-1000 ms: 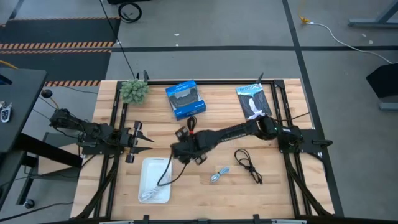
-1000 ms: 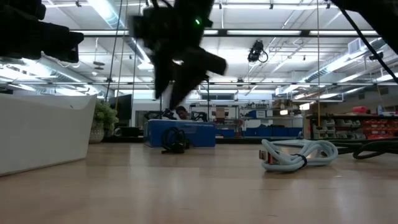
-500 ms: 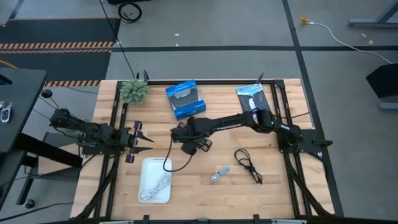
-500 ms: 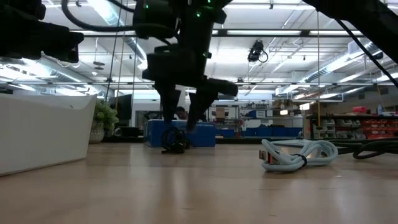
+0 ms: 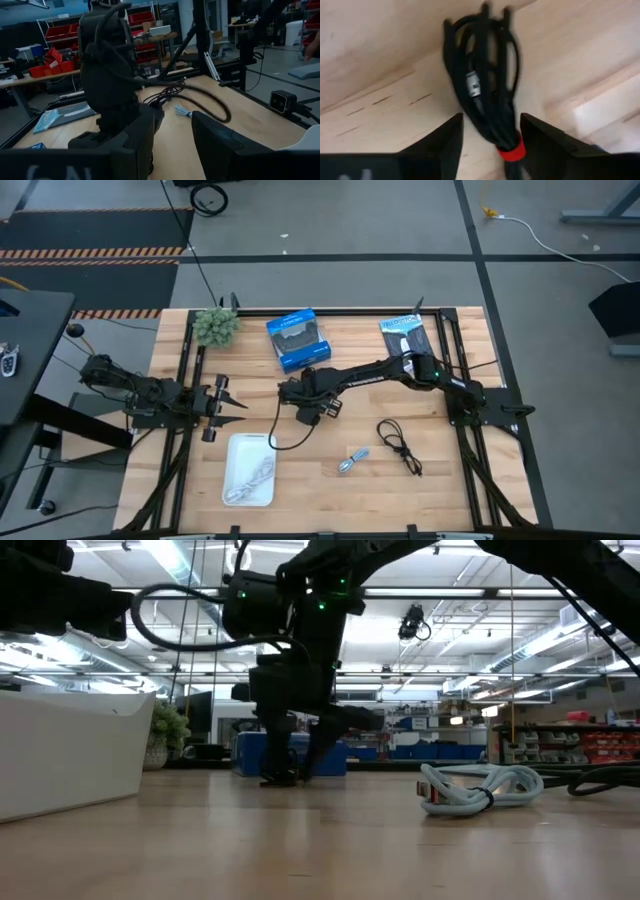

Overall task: Pick and place USB-C Cables
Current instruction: Put the left black charger cable into the white bin

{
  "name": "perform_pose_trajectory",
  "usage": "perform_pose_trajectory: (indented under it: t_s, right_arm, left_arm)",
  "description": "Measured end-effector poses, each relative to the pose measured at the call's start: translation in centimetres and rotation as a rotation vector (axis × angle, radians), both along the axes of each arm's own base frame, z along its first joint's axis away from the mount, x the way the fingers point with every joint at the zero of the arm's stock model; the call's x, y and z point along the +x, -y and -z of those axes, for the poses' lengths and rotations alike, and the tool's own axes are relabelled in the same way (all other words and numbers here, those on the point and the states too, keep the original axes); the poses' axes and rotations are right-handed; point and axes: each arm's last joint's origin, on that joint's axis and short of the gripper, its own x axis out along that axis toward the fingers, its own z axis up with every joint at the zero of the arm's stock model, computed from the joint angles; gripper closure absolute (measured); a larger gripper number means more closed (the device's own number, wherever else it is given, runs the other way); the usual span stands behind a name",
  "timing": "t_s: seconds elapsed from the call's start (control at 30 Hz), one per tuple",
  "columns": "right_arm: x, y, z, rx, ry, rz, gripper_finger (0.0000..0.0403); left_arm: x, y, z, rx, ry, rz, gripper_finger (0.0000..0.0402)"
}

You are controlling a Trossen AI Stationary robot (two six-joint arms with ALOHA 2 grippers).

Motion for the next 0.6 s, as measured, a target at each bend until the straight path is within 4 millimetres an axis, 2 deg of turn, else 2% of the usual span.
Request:
perform_pose_trajectory:
  t_s: [0.37,0.47,0.6]
  right_arm:
    - [0.1,-1.9,0.3,0.004,0.023,-0.036,0.0356]
    - [0.4,-3.1,-0.2,0.002,0.059,-0.024,0.0361]
    - [1.3,-5.8,-2.4,0.005,0.173,-0.018,0.0360]
  left_arm:
    - [0.0,0.0,0.0,0.000,0.000,0.000,0.0260]
    - [0.0,0.0,0.0,0.000,0.000,0.000,0.0260]
    - [0.0,0.0,0.0,0.000,0.000,0.000,0.0260]
